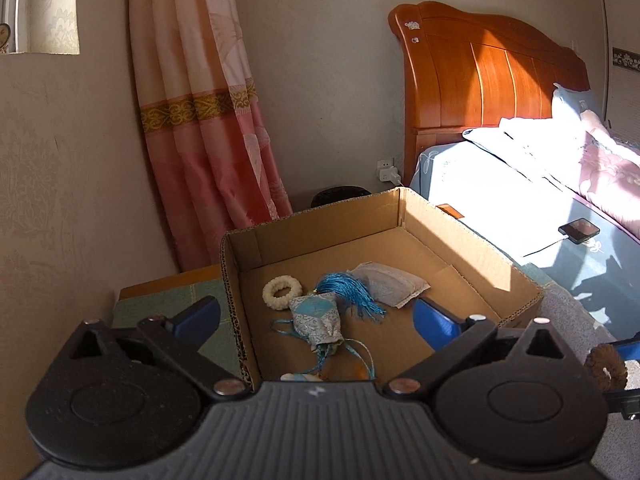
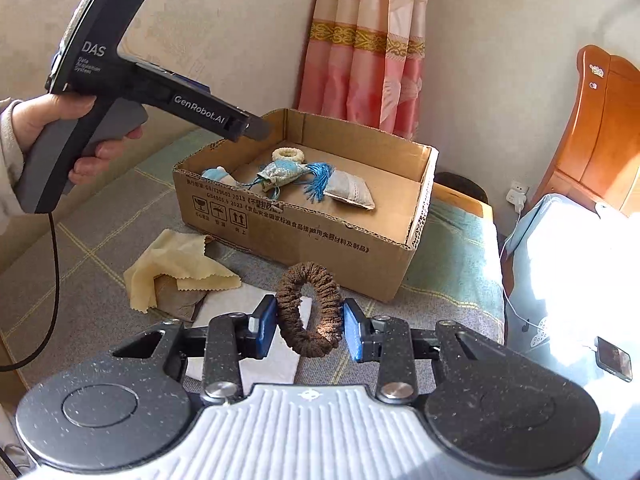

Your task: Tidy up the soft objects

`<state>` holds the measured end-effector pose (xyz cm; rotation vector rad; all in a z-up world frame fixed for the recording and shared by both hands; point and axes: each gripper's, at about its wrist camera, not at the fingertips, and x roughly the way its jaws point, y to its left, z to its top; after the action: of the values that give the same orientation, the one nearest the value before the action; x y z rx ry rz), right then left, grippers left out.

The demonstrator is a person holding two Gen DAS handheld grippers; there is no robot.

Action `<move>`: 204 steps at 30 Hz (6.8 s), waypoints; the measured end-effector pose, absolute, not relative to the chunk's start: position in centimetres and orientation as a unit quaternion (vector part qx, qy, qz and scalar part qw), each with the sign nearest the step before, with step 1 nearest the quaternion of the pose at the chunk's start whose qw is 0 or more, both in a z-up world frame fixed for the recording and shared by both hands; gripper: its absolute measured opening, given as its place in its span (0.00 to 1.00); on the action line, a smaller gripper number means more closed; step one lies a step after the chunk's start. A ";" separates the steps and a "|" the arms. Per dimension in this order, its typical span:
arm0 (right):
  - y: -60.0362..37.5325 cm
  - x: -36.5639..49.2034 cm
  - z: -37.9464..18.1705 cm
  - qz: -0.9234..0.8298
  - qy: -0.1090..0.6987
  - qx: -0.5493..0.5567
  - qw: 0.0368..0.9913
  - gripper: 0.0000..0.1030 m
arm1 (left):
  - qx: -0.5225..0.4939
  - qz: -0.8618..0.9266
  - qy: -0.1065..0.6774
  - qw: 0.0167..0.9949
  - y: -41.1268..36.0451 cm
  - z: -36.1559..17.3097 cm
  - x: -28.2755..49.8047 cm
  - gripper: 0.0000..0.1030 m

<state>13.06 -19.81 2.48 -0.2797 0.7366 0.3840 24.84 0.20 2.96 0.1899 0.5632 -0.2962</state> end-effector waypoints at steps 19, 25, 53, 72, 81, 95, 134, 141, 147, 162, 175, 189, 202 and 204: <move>-17.1 31.4 4.3 0.157 0.360 -0.126 0.911 0.39 | 0.049 -0.068 0.294 0.952 5.1 0.6 17.6 0.99; -16.8 36.1 4.0 0.117 0.361 -0.101 0.920 0.84 | 0.049 -0.055 0.298 0.952 5.9 0.5 17.0 0.99; -16.7 23.1 6.3 0.128 0.341 -0.106 0.925 1.00 | 0.045 -0.018 0.307 0.950 8.5 0.6 15.3 0.99; -12.6 13.9 -5.5 0.171 0.448 -0.141 0.866 1.00 | 0.053 -0.094 0.332 0.937 6.9 -1.3 13.9 0.99; -14.5 13.6 -6.3 0.160 0.454 -0.106 0.870 1.00 | 0.081 -0.142 0.350 0.922 3.7 -2.8 14.8 0.99; -14.6 13.3 -6.5 0.170 0.440 -0.107 0.875 1.00 | 0.094 -0.168 0.371 0.909 2.4 -5.0 15.5 0.46; -14.6 13.3 -6.5 0.172 0.436 -0.106 0.877 1.00 | 0.060 -0.118 0.381 0.915 6.2 -7.4 16.5 1.00; -14.6 13.3 -6.5 0.173 0.433 -0.106 0.878 1.00 | 0.062 -0.120 0.374 0.917 6.3 -7.4 16.8 0.99; -14.7 13.2 -6.5 0.175 0.431 -0.107 0.879 1.00 | 0.082 -0.092 0.370 0.921 7.1 -6.8 16.1 0.98; -14.6 13.1 -6.4 0.177 0.425 -0.106 0.881 1.00 | 0.001 -0.082 0.378 0.922 8.9 -6.9 17.2 0.66; -14.7 13.0 -6.5 0.181 0.420 -0.107 0.883 1.00 | 0.000 -0.091 0.351 0.932 7.8 -5.4 16.3 0.05; -14.8 12.6 -6.5 0.186 0.416 -0.109 0.884 1.00 | 0.014 -0.127 0.300 0.945 7.4 0.1 13.1 0.05; -14.2 13.3 -6.4 0.183 0.421 -0.109 0.882 1.00 | 0.026 -0.133 0.380 0.915 7.3 -4.5 10.8 0.20; -14.0 13.9 -6.4 0.178 0.421 -0.105 0.883 1.00 | 0.031 -0.140 0.382 0.913 7.1 -4.7 10.7 0.40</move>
<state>13.90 -13.98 -6.45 -0.2195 0.8773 0.3702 10.70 7.11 -4.75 0.0637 0.7877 -0.2894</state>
